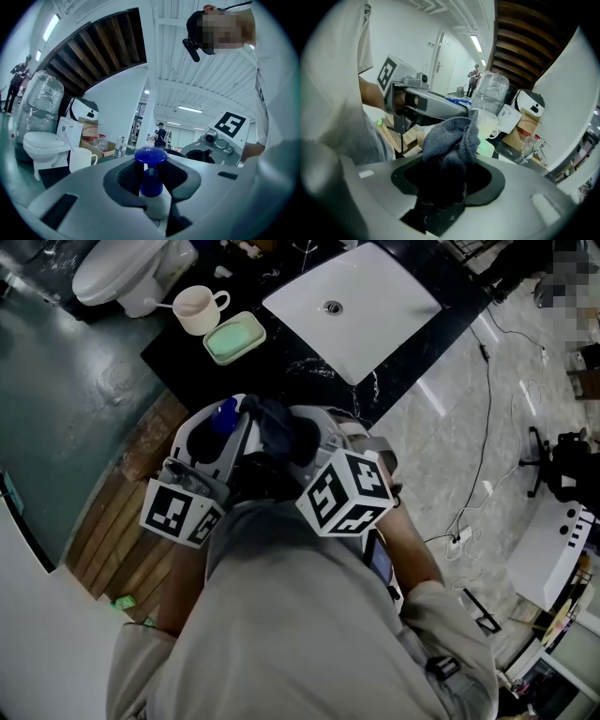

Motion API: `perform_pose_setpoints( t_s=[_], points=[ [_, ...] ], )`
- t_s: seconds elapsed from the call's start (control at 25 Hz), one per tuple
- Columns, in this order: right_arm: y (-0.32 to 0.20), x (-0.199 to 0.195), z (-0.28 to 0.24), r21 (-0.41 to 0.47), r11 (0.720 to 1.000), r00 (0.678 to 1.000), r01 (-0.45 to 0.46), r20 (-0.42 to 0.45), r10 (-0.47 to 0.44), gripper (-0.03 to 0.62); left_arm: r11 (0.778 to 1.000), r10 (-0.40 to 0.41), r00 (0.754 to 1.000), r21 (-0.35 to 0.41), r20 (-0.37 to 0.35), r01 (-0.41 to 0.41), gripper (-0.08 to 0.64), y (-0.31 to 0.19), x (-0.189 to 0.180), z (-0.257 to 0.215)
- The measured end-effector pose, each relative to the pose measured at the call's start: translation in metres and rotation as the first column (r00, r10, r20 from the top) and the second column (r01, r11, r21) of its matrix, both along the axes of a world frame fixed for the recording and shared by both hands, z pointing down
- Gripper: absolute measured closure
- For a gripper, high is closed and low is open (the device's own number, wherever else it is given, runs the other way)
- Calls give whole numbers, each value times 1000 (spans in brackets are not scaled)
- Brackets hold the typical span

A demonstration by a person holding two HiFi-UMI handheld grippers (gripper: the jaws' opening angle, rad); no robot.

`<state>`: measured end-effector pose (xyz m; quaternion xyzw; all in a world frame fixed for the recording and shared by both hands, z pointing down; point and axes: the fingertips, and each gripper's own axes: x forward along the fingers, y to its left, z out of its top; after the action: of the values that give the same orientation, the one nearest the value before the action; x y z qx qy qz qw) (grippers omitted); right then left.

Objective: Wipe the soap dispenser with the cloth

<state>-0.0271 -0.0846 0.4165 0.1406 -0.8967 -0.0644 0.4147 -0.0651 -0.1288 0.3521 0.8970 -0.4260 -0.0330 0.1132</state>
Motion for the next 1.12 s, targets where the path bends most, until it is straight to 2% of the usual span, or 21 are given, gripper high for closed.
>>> perform_pose_setpoints(
  t_s=[0.76, 1.12],
  points=[
    [-12, 3, -11, -53, 995, 989, -87, 119, 93, 397, 1000, 19, 999, 17, 28, -19, 474, 3, 11, -2],
    [-15, 9, 9, -96, 989, 986, -116, 112, 126, 397, 999, 26, 999, 27, 24, -27, 474, 5, 17, -1]
  ],
)
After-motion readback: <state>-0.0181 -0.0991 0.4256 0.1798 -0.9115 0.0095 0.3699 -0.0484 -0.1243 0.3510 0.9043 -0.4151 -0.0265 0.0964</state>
